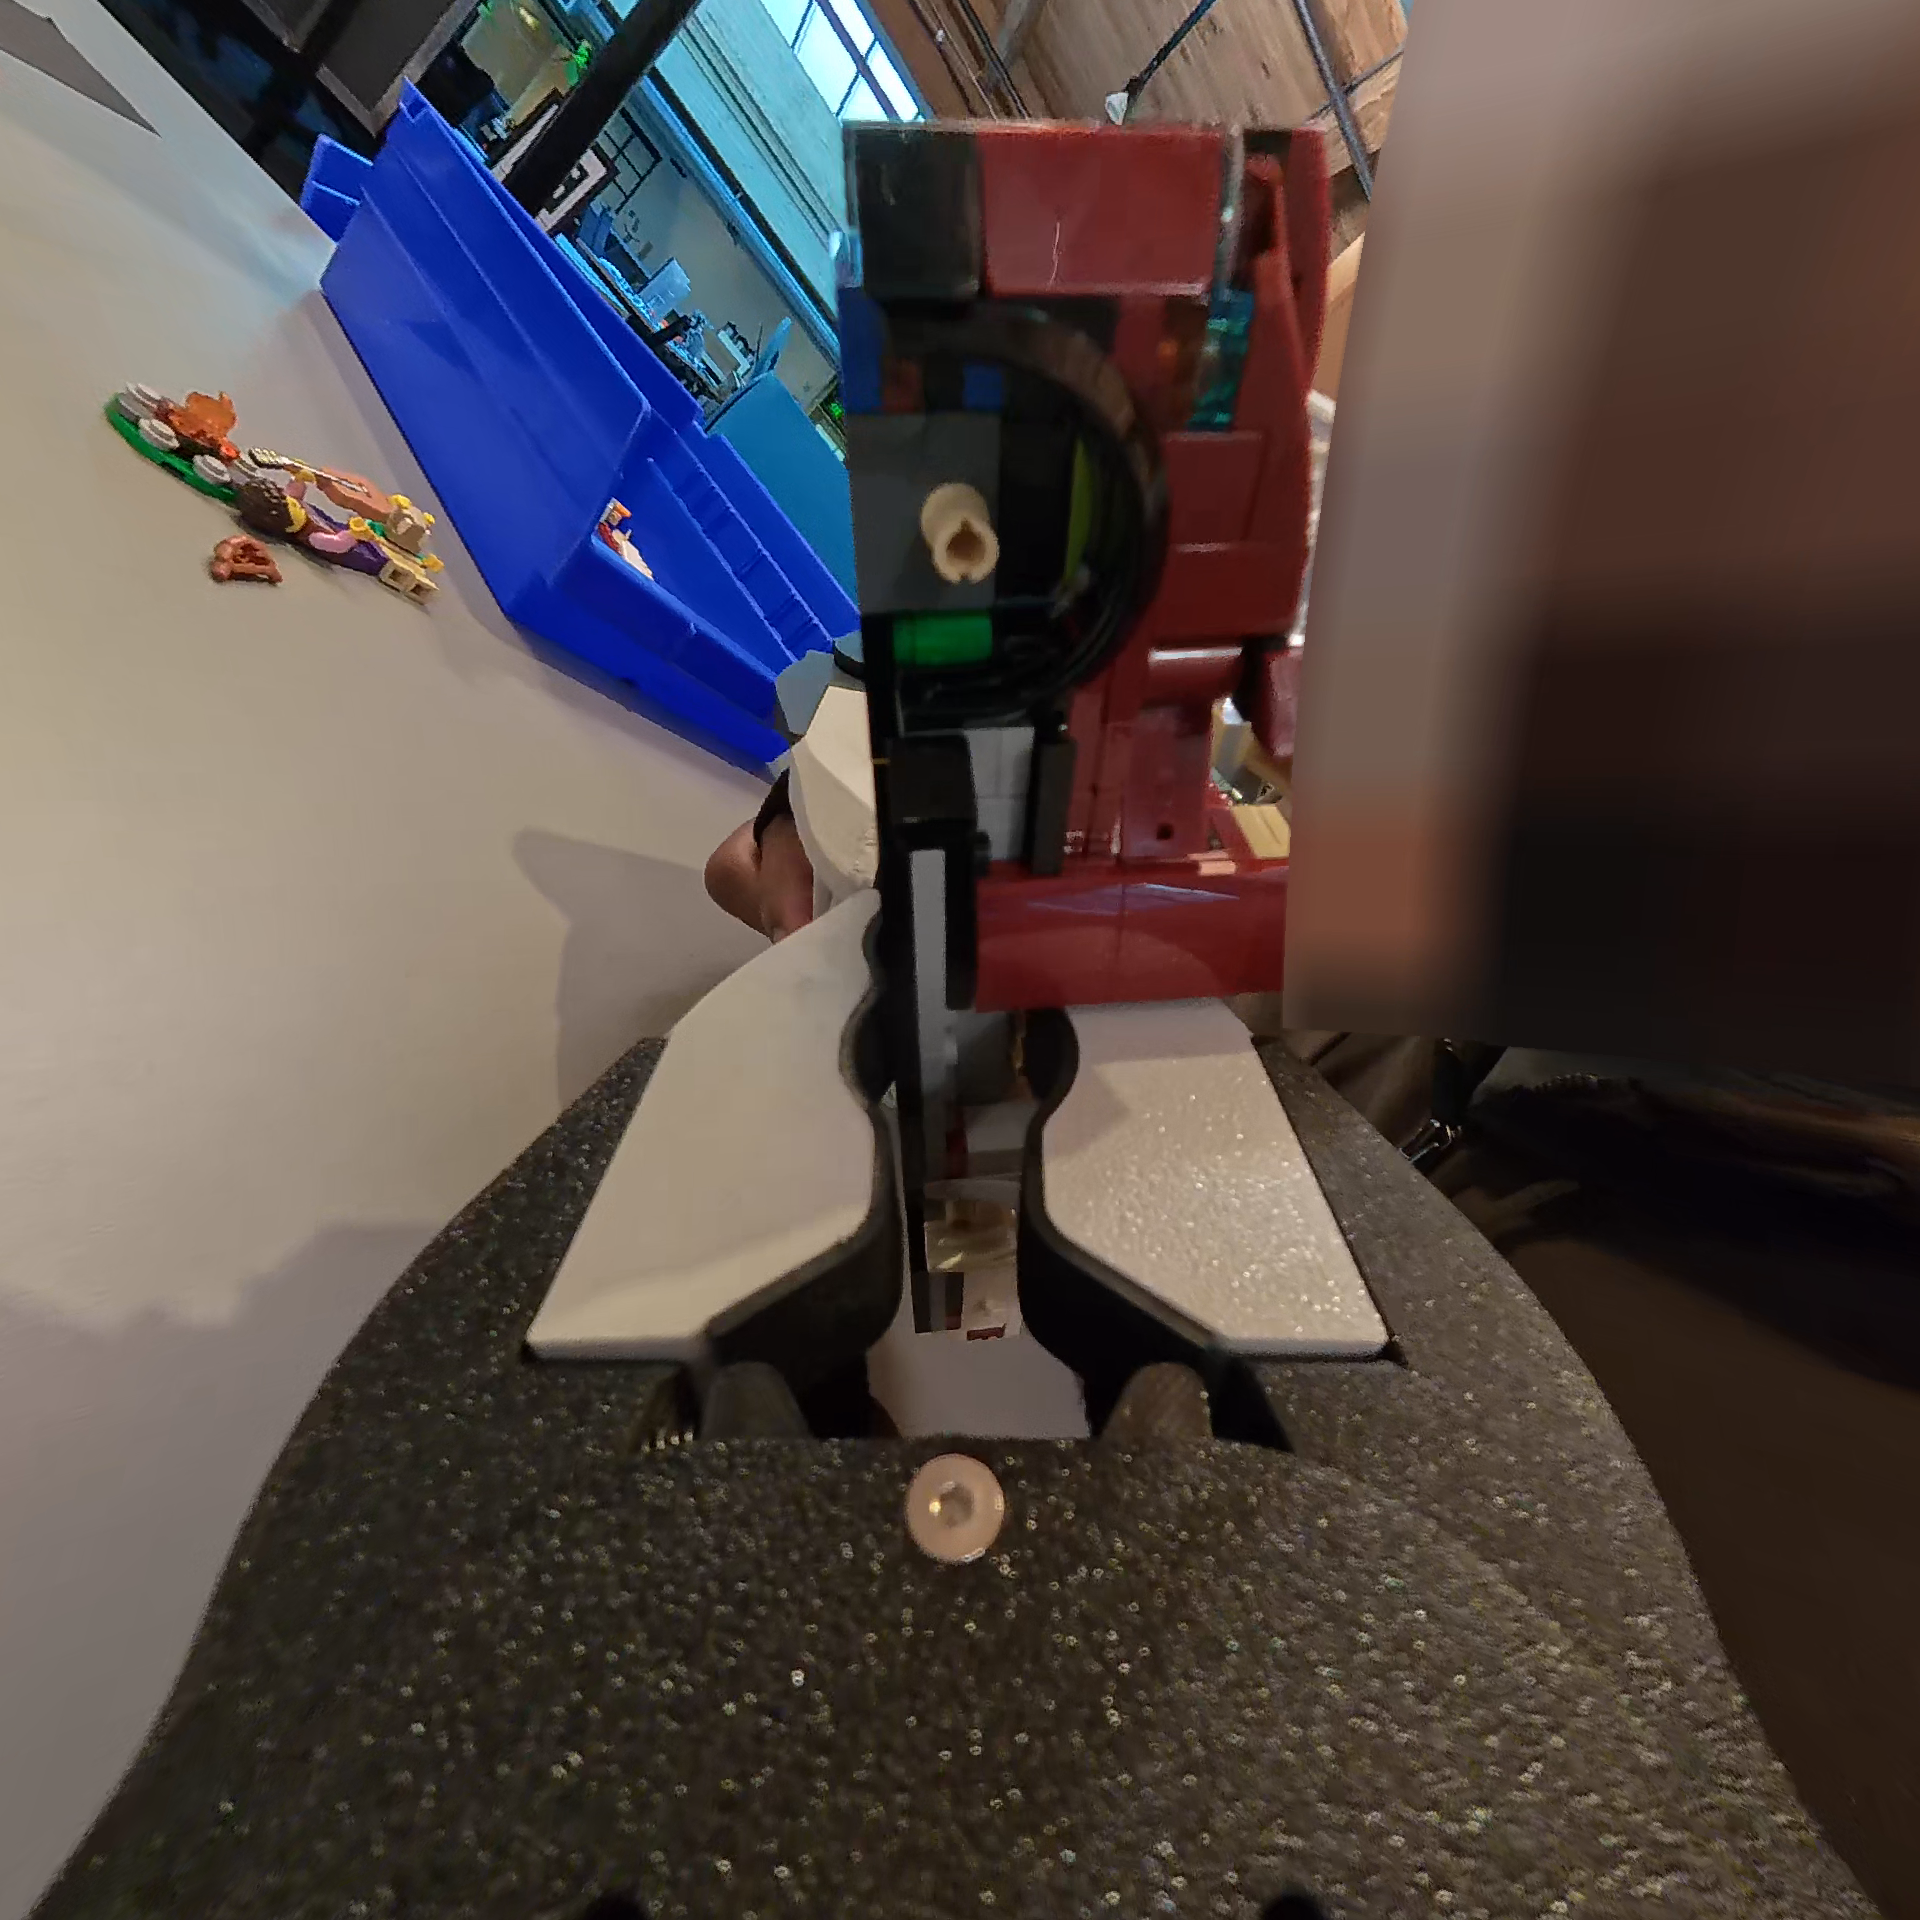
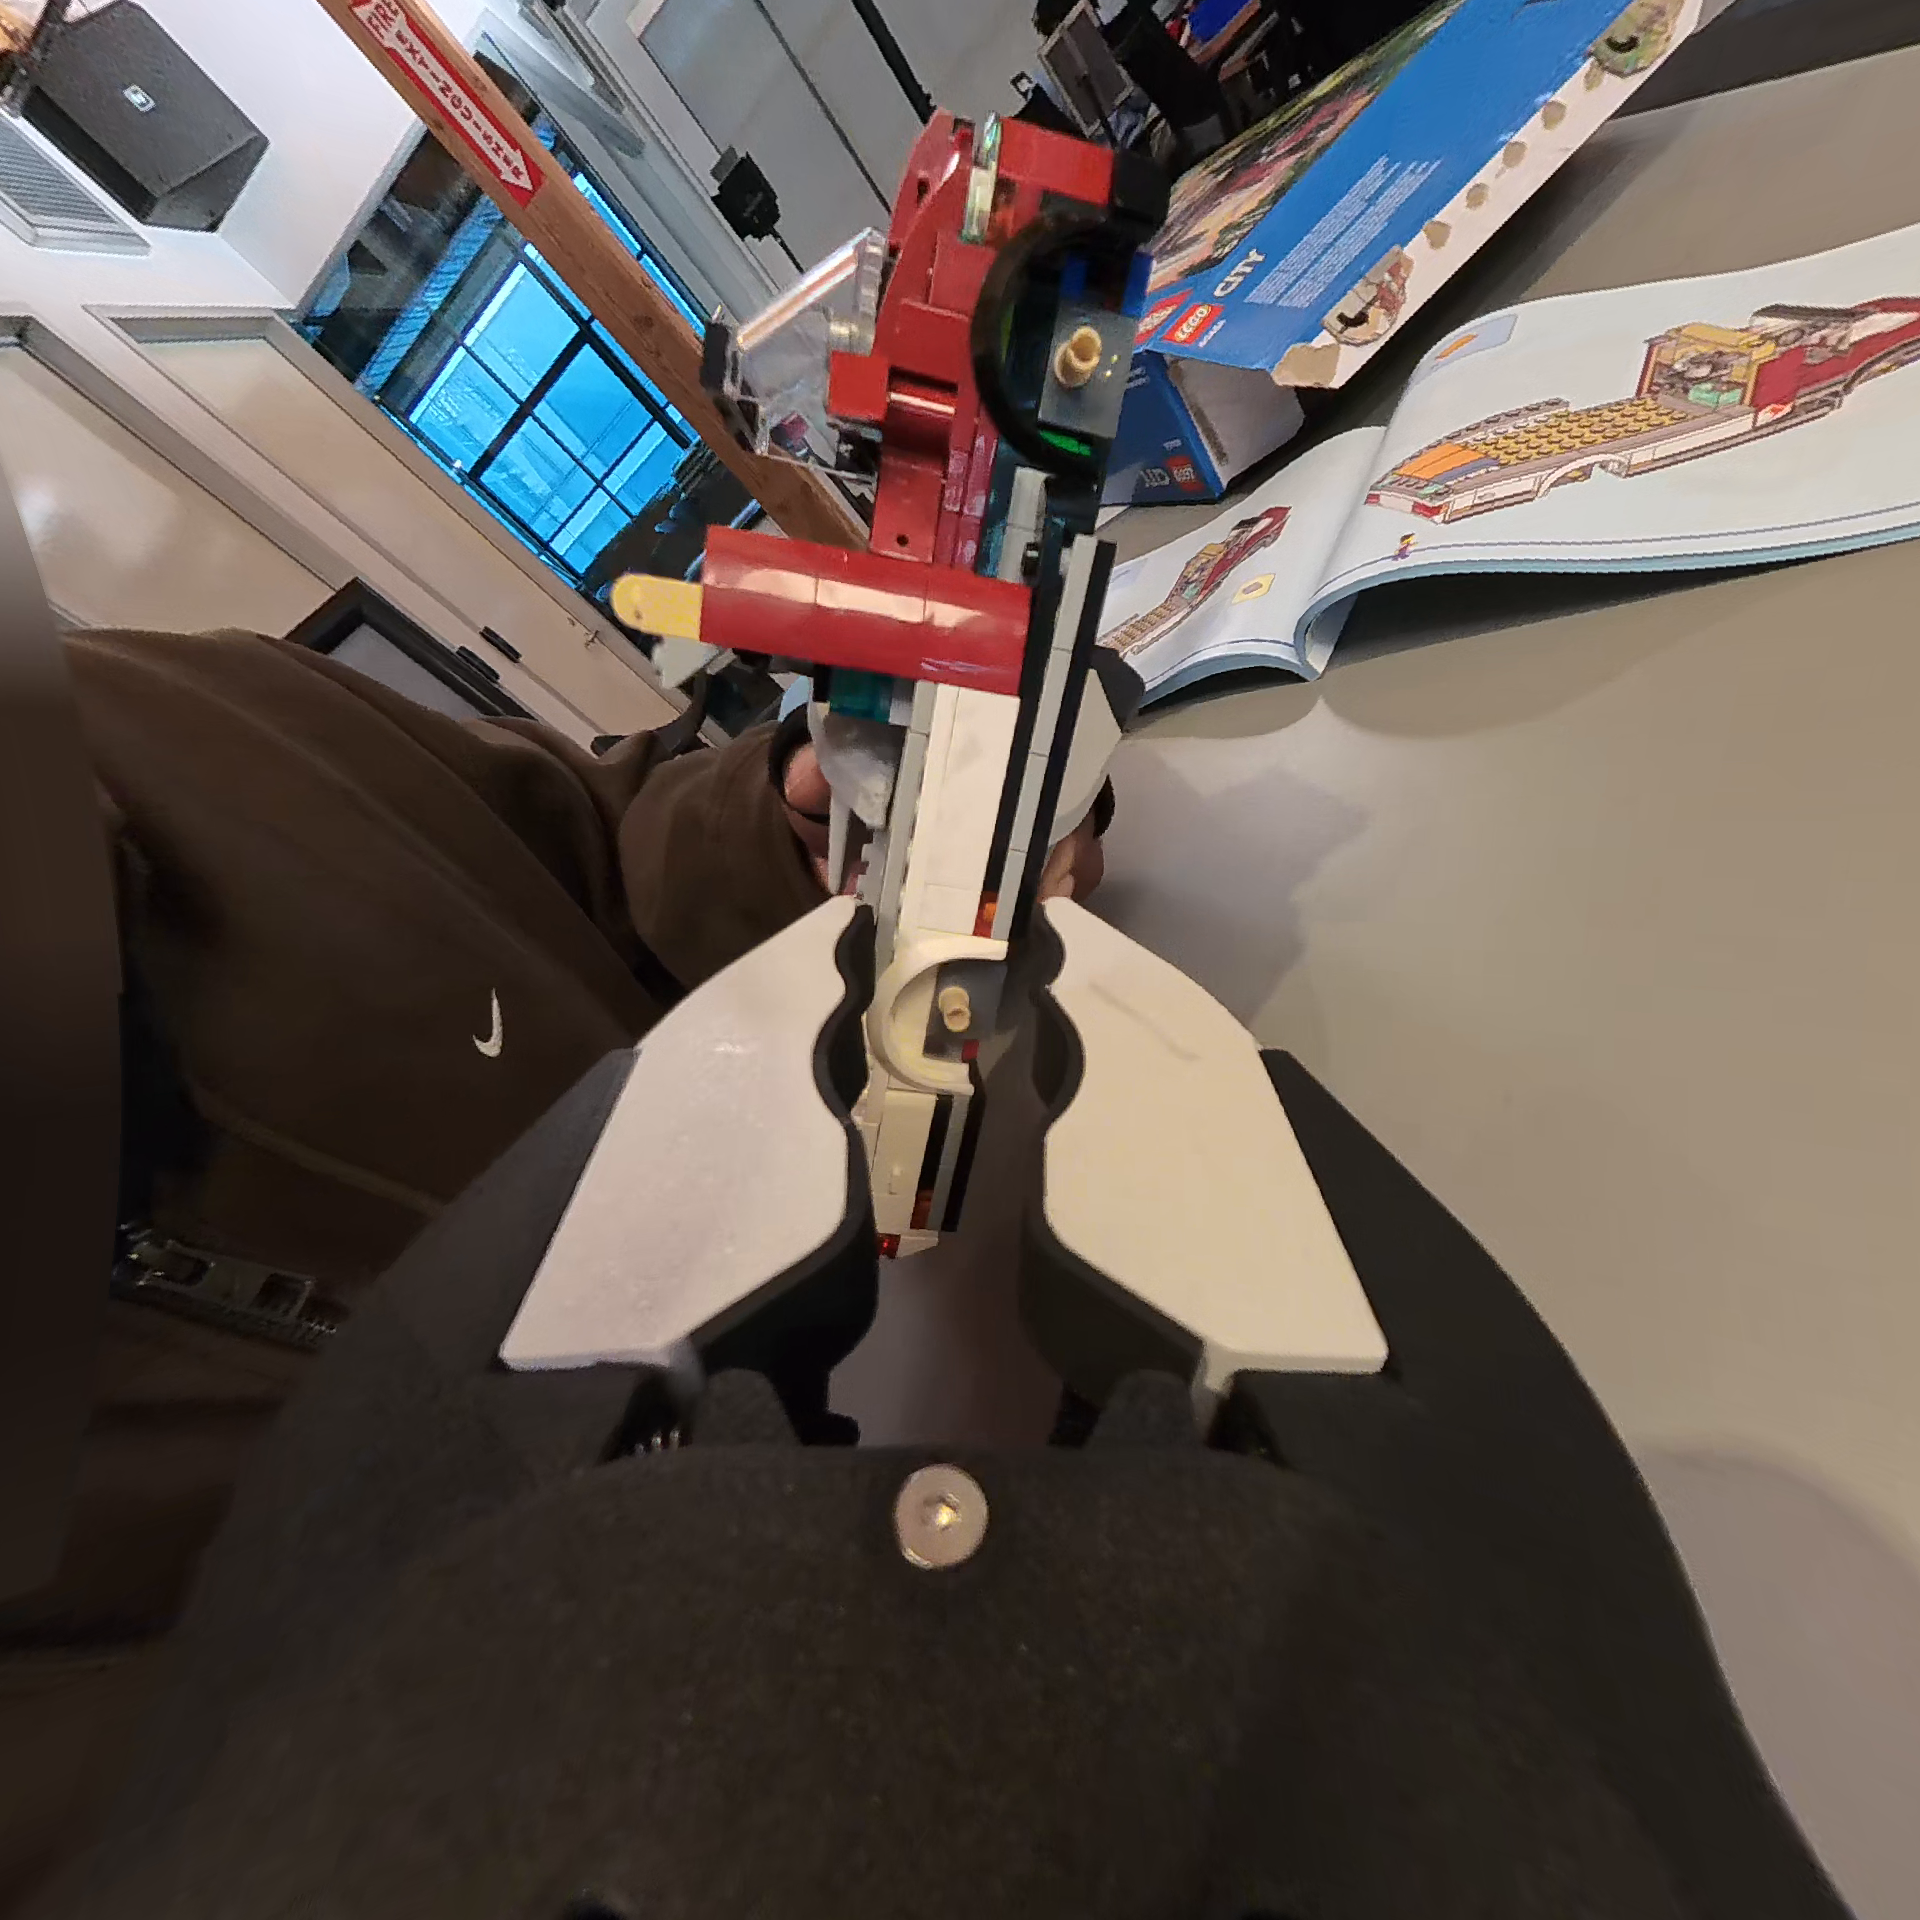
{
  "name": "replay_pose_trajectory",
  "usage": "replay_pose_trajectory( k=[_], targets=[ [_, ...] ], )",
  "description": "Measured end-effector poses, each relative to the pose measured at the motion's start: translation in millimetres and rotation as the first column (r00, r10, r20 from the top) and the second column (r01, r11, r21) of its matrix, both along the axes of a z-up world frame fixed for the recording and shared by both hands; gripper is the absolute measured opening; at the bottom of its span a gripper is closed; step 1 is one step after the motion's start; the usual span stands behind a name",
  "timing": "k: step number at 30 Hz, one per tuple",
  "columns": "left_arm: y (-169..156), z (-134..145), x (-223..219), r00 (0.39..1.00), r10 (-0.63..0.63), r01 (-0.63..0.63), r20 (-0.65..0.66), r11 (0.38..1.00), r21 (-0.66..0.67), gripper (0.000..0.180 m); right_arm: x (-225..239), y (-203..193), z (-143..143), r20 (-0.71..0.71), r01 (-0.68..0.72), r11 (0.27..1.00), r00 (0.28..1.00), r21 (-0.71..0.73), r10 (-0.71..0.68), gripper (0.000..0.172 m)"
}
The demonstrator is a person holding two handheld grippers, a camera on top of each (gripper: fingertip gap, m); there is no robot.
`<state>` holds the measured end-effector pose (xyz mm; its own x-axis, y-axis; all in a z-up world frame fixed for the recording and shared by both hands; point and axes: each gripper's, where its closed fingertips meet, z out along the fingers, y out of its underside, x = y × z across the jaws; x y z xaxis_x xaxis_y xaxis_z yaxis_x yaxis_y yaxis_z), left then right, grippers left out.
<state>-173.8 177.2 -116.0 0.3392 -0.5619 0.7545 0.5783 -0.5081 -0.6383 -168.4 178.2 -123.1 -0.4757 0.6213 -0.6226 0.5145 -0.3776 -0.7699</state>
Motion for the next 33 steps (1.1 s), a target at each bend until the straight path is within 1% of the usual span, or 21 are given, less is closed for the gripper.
replay_pose_trajectory(
  k=[29,33],
  targets=[
    [0.8,-0.7,-0.6,1.0,-0.009,0.009,0.015,1.0,-0.013,0.021,-0.5,-0.6,-2.6,0.024,0.017,1.0,1.0,0.004,-0.017,0.027],
    [2.2,-0.3,-3.0,1.0,0.0,0.001,0.03,1.0,-0.017,0.021,-2.3,0.5,-1.8,0.015,0.033,0.999,0.999,-0.013,-0.033,0.027]
  ],
)
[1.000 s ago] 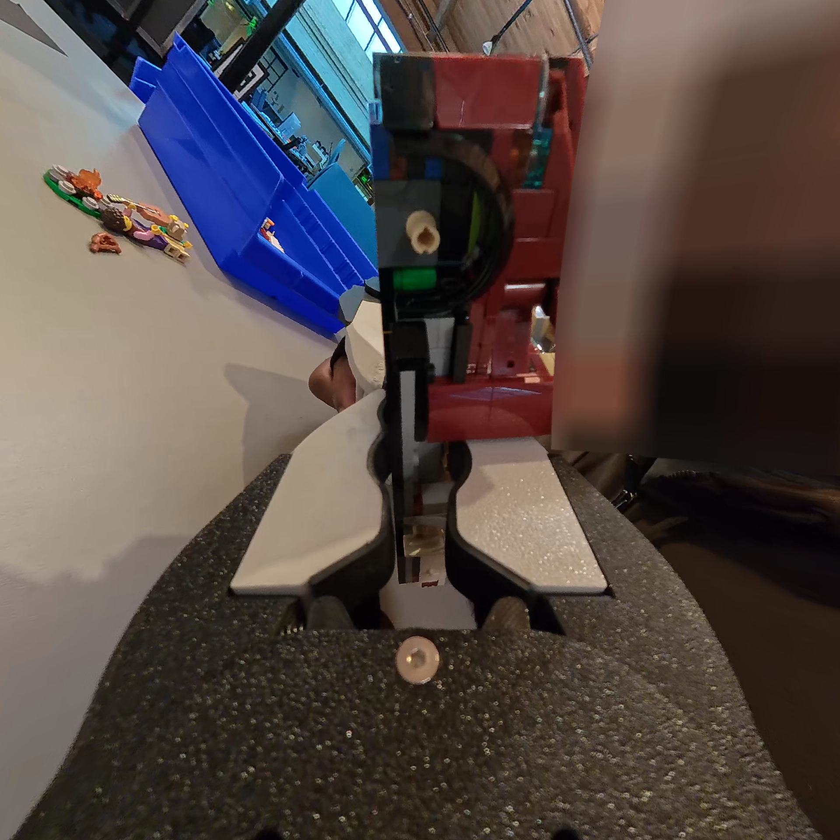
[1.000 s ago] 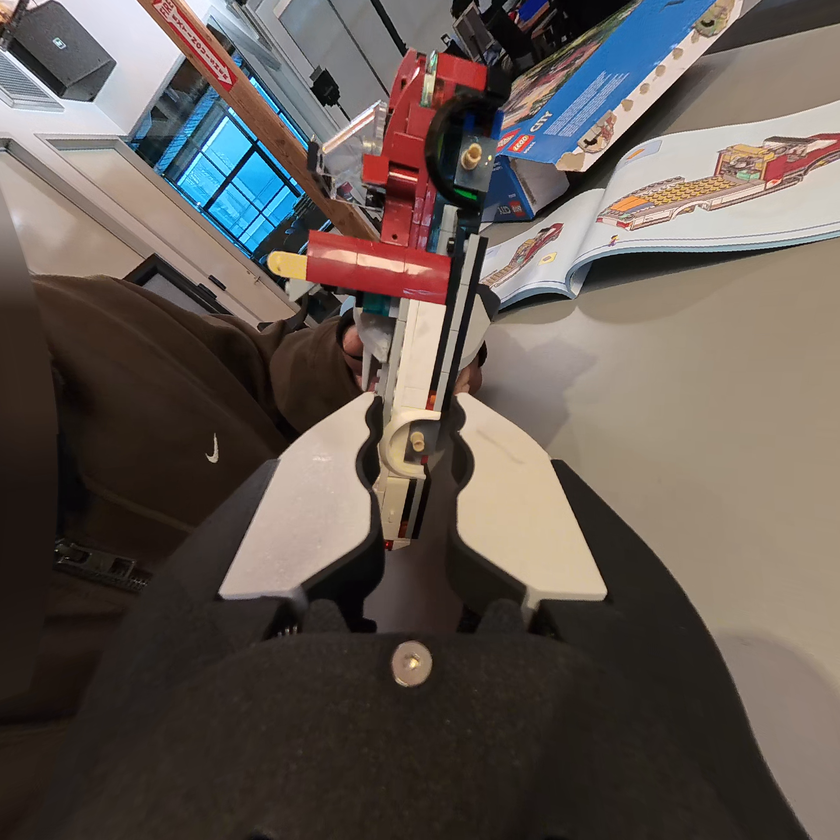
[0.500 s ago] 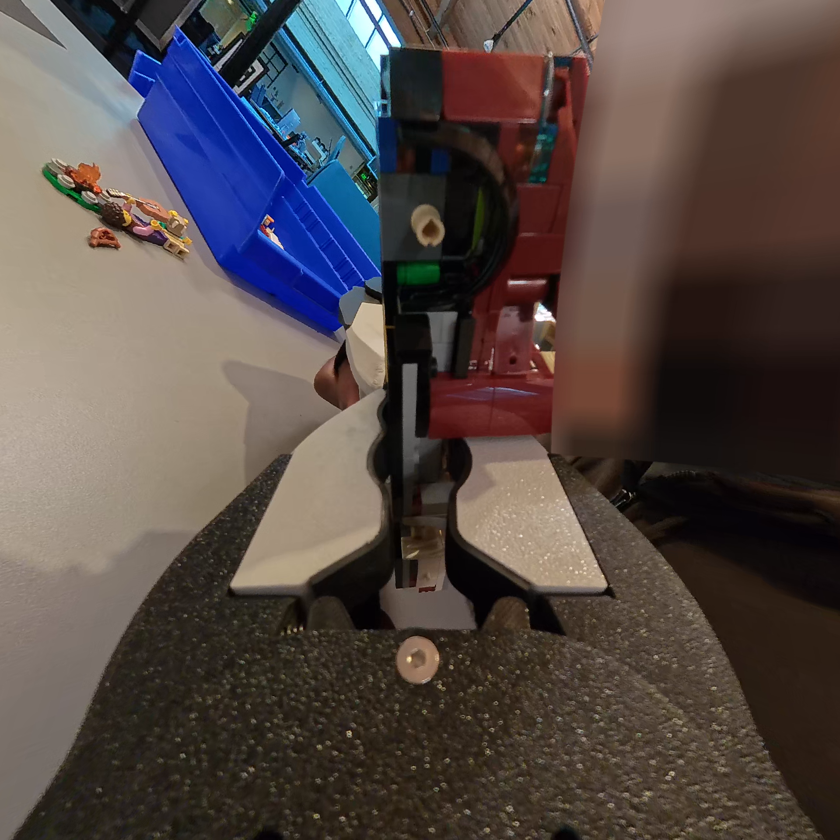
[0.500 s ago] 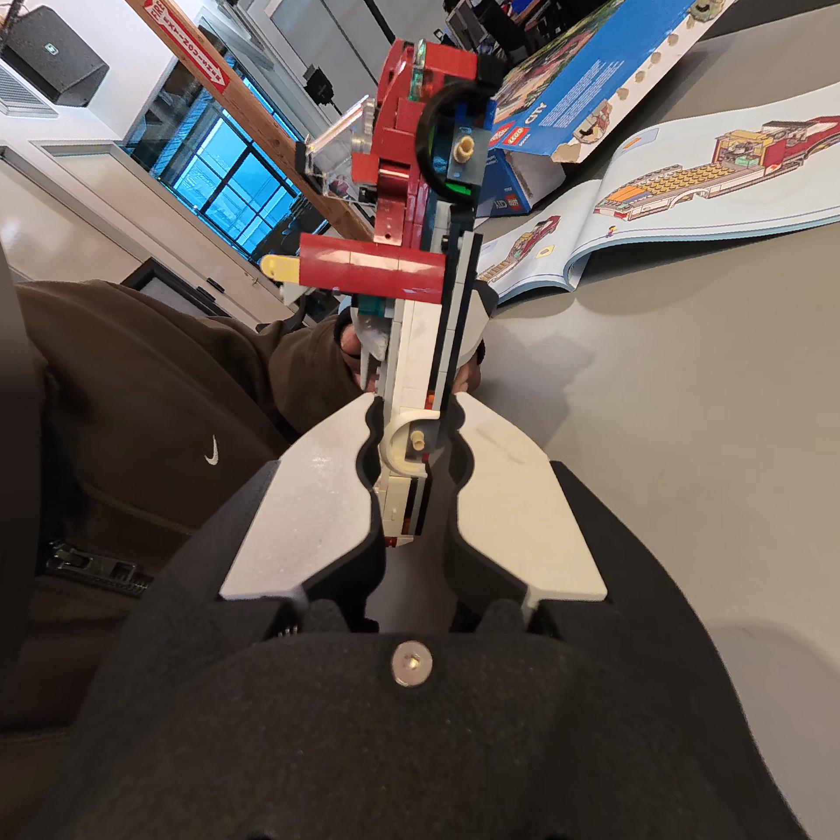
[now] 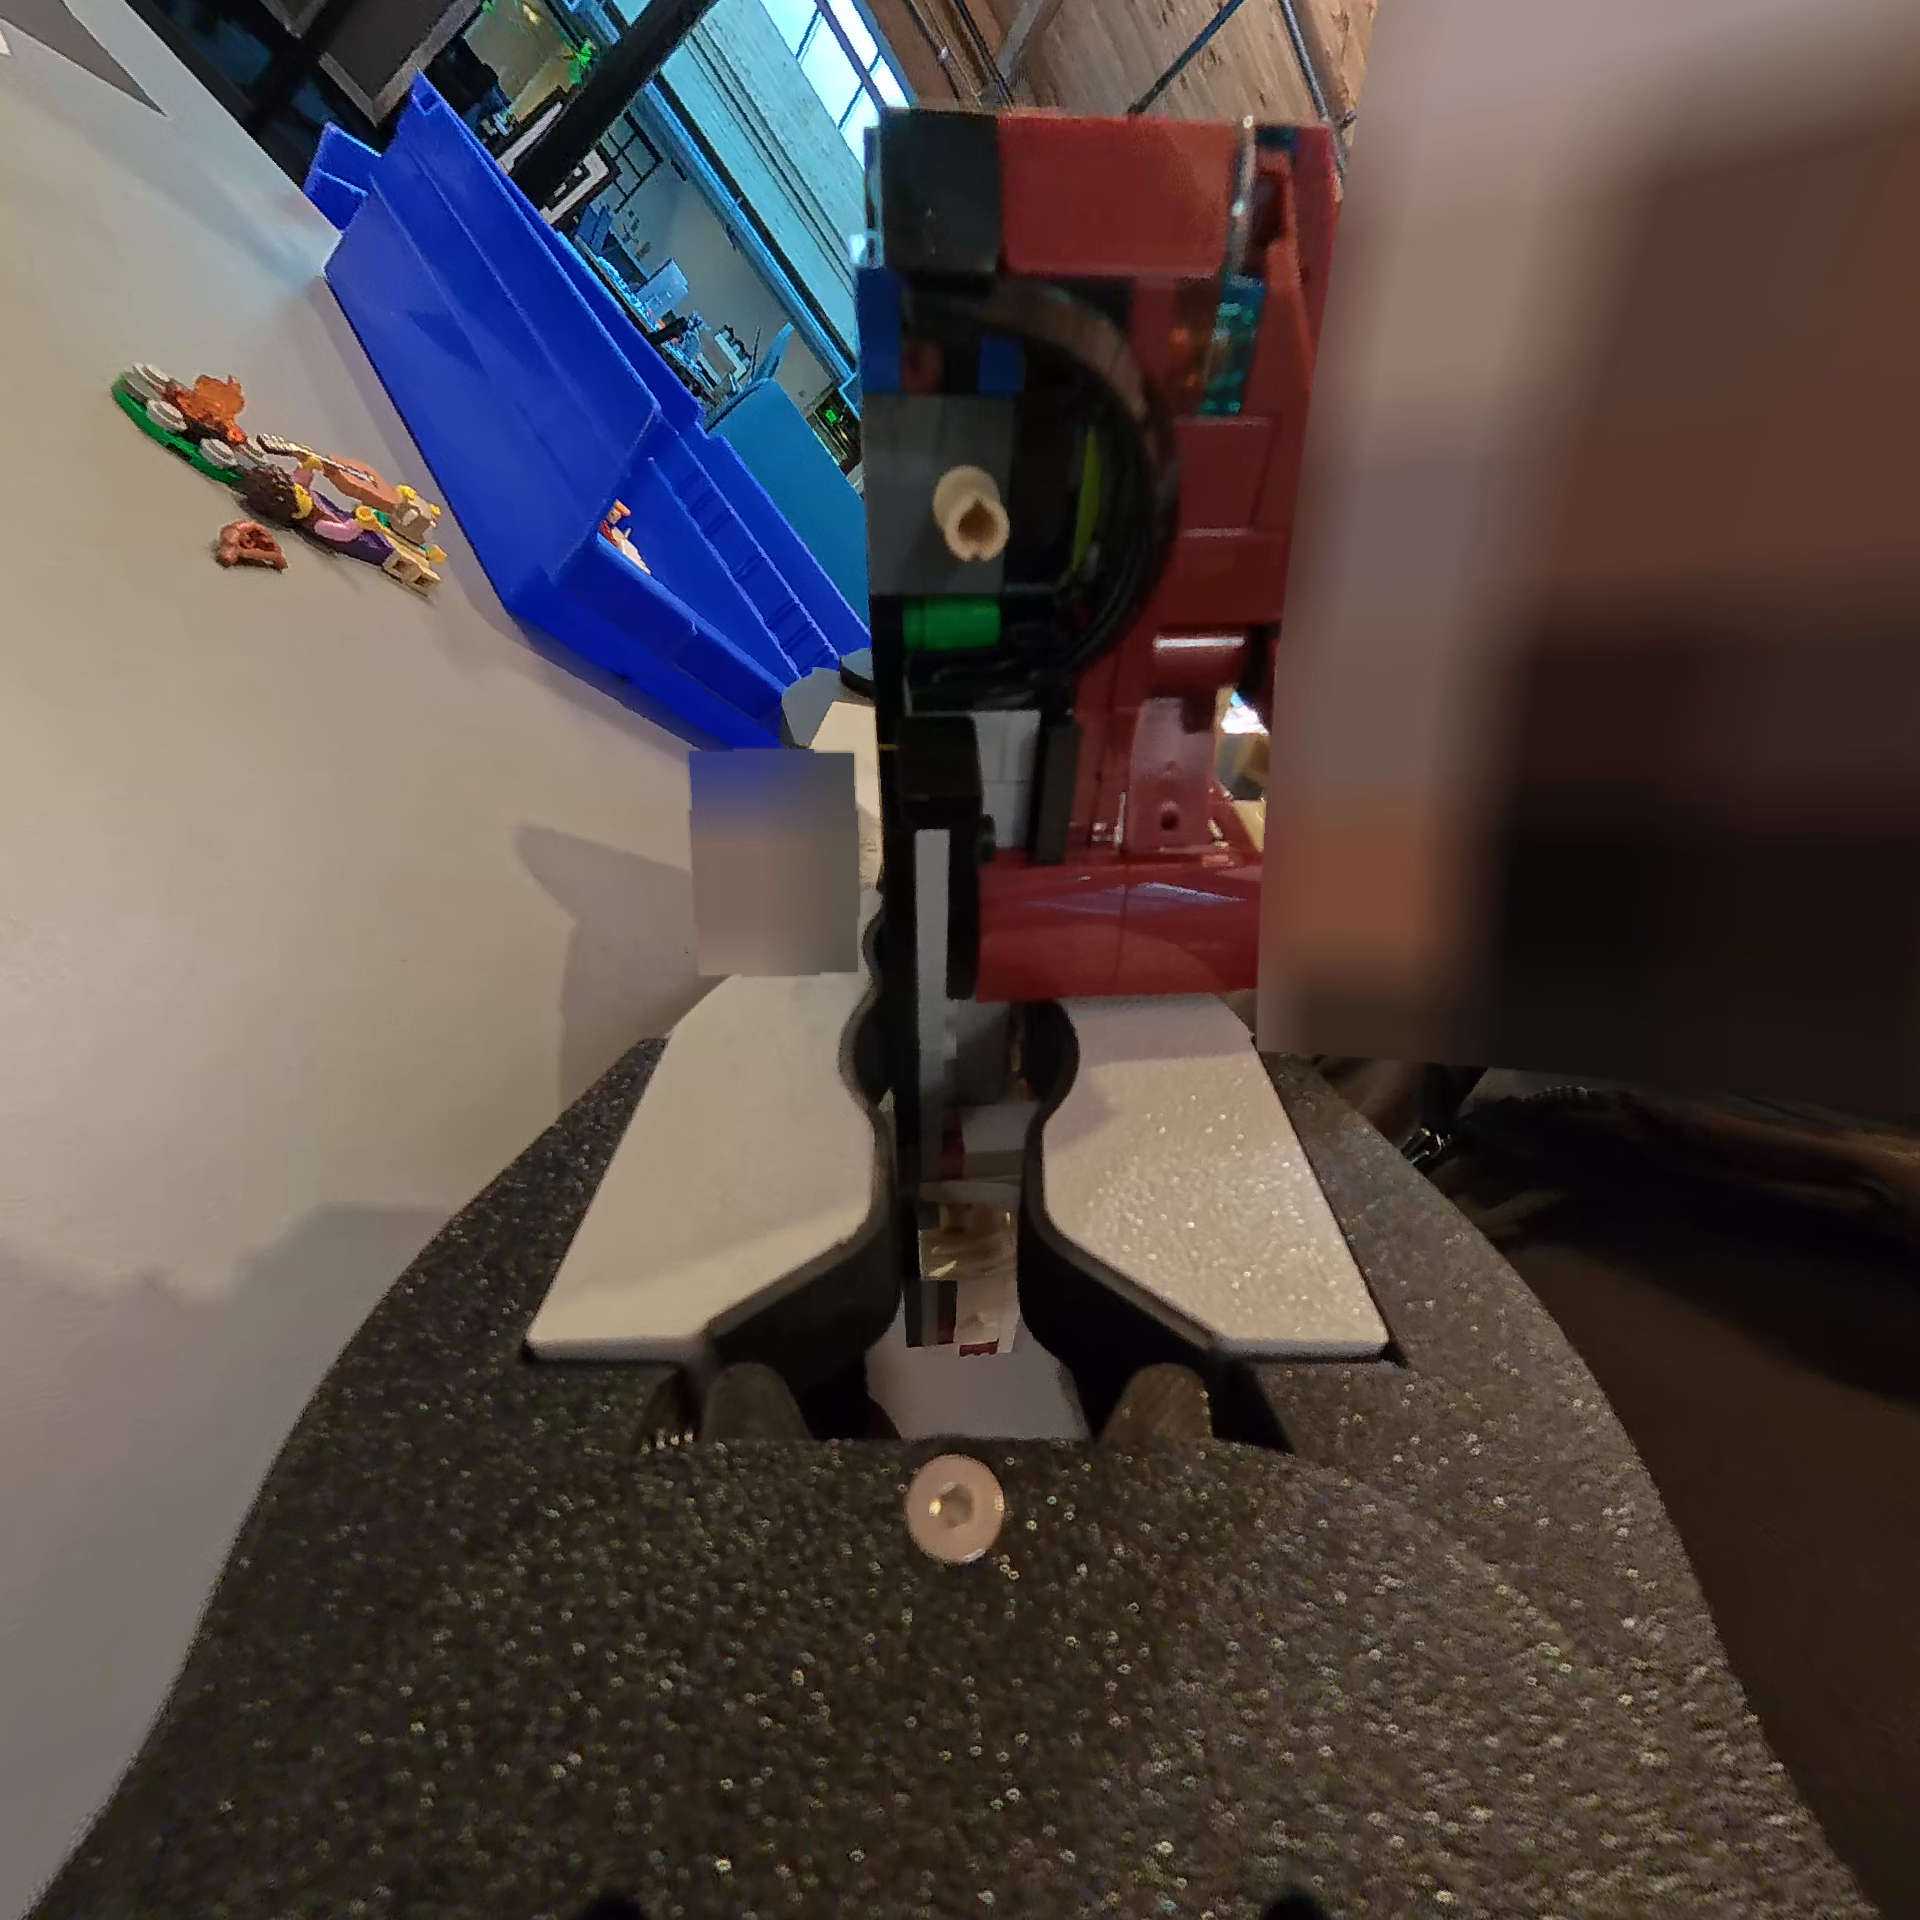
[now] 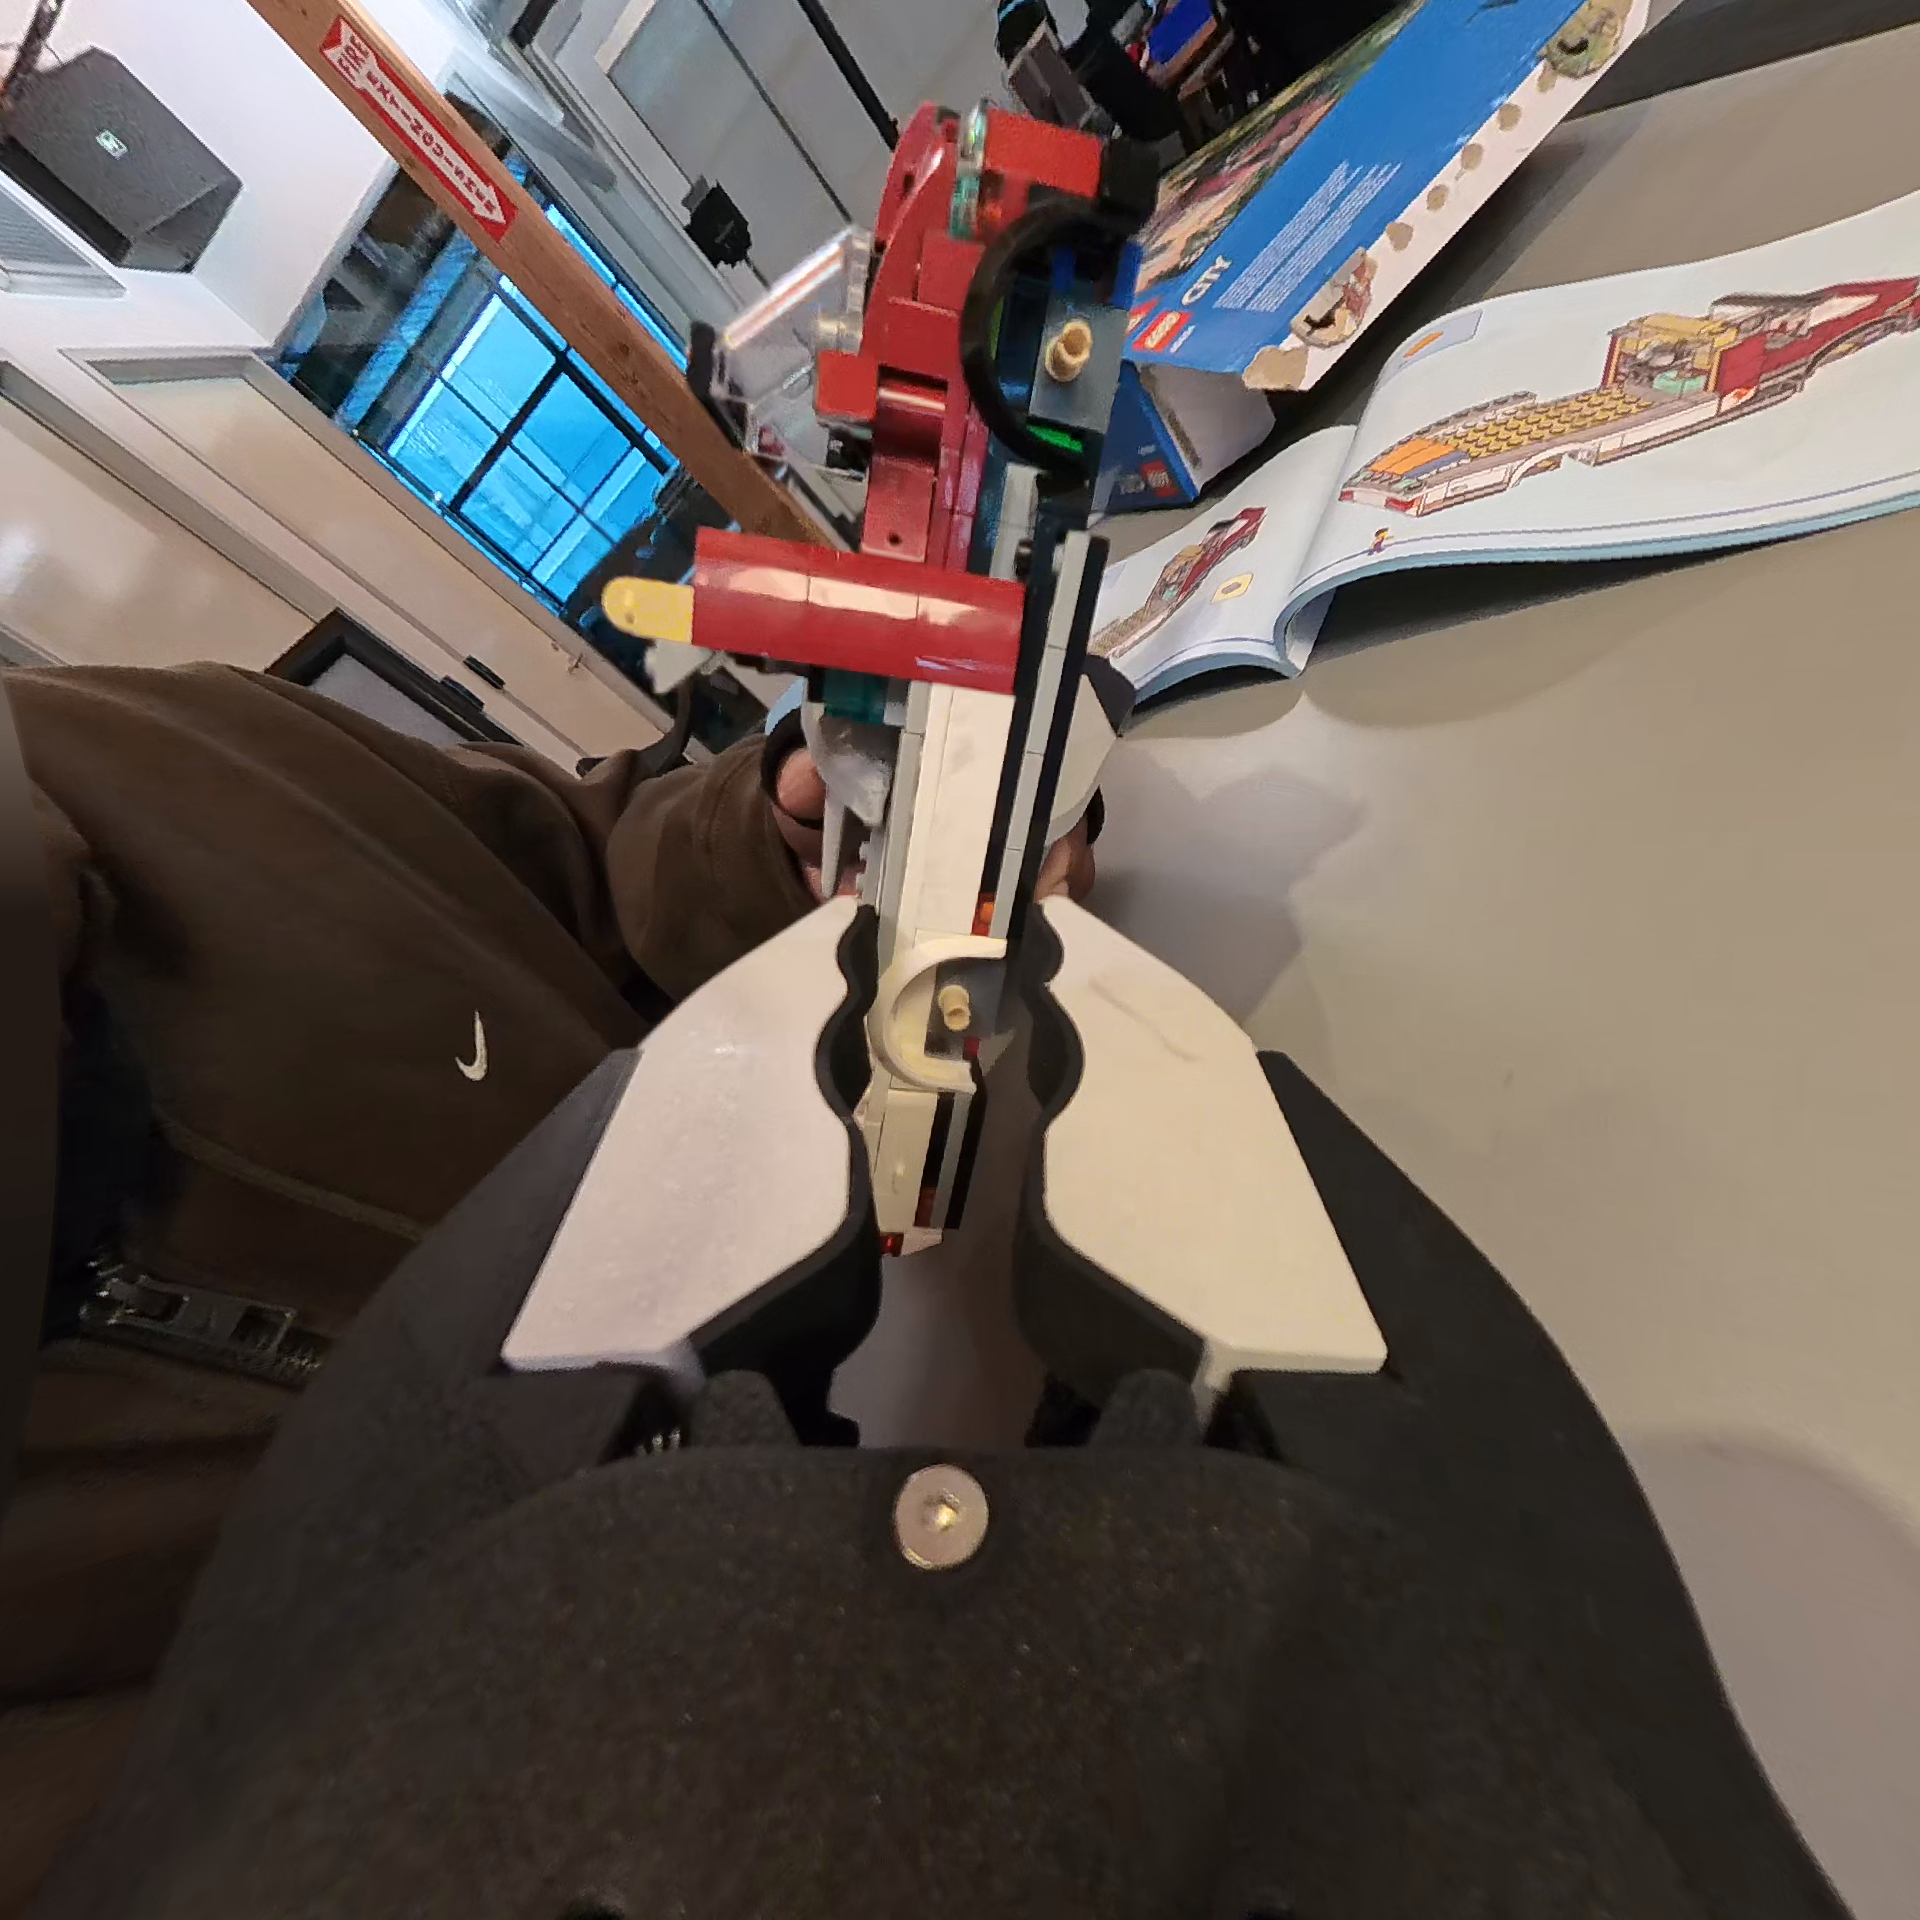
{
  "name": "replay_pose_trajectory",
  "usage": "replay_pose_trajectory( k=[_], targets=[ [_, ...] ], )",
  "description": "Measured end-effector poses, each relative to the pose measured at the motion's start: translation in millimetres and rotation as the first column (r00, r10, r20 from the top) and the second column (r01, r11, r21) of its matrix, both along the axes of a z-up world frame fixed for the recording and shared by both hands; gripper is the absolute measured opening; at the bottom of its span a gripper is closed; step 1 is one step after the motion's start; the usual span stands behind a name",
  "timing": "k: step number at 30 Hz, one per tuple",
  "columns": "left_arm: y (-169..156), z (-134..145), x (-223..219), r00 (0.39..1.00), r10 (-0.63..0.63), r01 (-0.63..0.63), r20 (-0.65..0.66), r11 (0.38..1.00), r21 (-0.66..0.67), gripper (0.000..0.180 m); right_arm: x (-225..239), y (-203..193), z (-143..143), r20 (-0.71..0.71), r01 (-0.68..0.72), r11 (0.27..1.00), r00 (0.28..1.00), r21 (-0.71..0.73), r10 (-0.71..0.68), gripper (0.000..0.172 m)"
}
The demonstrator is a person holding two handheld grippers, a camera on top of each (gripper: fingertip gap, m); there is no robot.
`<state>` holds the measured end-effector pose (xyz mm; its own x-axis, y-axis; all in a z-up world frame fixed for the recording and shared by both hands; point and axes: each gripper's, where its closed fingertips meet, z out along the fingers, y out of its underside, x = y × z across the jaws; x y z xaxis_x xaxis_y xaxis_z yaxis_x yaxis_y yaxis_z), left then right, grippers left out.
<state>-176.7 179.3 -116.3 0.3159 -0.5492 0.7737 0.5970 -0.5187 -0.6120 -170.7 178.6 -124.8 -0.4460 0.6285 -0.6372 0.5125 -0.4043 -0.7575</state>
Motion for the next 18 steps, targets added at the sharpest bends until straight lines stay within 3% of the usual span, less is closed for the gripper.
replay_pose_trajectory(
  k=[3,6,18],
  targets=[
    [1,-1,-2,1.0,0.005,-0.005,0.017,1.0,-0.011,0.021,-2,1,0,-0.008,0.012,1.0,1.0,-0.004,-0.012,0.029],
    [3,-1,-6,0.999,0.012,-0.011,0.041,1.0,-0.022,0.021,0,-6,-1,0.001,-0.025,1.0,1.0,0.015,0.025,0.045],
    [4,4,-19,0.99,0.041,-0.039,0.136,0.999,-0.018,0.021,5,-15,-5,0.004,-0.075,0.995,0.997,0.065,0.075,0.043]
  ],
)
